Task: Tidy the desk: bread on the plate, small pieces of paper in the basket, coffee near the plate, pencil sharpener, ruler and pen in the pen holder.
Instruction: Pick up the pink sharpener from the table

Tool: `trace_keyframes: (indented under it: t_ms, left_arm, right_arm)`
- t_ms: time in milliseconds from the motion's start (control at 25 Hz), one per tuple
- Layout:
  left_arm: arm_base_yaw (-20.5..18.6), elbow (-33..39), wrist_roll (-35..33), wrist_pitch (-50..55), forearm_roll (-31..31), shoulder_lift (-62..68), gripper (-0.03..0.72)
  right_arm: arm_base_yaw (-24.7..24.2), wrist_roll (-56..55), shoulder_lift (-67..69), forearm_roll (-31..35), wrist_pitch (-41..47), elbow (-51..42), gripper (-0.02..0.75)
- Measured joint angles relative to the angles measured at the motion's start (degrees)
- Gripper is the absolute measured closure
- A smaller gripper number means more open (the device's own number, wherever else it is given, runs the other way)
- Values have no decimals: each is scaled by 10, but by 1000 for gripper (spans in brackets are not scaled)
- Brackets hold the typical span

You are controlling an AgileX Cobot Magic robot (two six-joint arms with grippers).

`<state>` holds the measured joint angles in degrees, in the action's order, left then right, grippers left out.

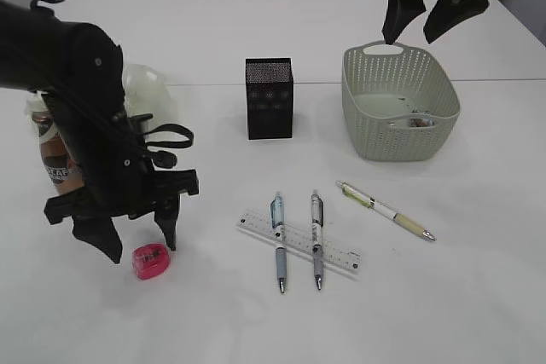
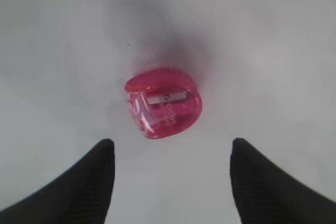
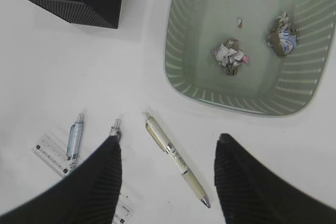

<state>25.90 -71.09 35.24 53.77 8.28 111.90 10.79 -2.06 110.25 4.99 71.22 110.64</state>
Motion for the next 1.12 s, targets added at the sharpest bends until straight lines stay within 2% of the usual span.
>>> trace_keyframes:
  t_ms: [160,600,1120]
  left_arm:
    - [0,0,1,0,-1,20,156]
    - [0,-1,4,-35,-9,28,147]
    - [0,-1,60,-46,-17,28,147]
  right_arm:
    - [0,0,0,0,0,0,321]
    - [0,0,0,0,0,0,321]
    - [0,0,0,2,0,0,321]
